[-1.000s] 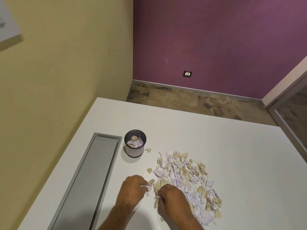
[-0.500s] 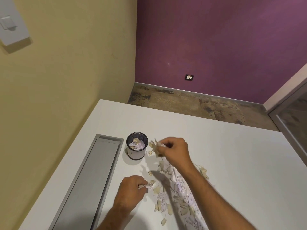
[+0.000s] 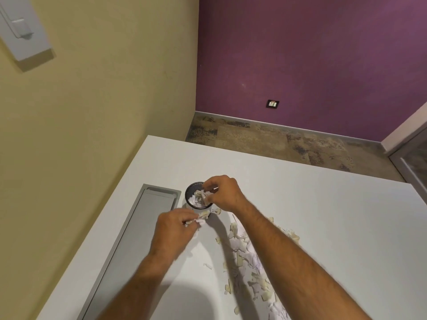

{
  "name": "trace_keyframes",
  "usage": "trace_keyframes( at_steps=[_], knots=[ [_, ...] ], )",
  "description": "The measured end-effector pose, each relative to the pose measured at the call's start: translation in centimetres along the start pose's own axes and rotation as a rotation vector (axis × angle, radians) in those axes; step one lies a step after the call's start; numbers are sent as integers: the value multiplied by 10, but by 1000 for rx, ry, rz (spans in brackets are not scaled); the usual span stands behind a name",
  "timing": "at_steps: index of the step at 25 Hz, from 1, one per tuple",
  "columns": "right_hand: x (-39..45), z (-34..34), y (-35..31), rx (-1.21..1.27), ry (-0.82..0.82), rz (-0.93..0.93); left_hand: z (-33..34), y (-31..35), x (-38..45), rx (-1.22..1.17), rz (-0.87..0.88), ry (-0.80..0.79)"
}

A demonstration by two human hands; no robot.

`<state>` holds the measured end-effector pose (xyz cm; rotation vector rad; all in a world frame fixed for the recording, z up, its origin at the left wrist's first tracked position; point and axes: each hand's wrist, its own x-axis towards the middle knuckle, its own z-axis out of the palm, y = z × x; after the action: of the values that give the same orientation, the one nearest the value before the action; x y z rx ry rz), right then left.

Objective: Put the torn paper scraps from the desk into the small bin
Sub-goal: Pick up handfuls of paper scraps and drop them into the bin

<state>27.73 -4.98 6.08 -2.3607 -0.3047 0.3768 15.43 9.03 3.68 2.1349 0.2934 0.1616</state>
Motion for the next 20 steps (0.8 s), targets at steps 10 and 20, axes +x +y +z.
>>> trace_keyframes(
  at_steps=[10,20],
  knots=[
    [-42,-1,43,251,213,71,1,26,77,302,-75,-119],
    [-143,1,104,-1,113,159,17,34,50,285,110,-96]
  ],
)
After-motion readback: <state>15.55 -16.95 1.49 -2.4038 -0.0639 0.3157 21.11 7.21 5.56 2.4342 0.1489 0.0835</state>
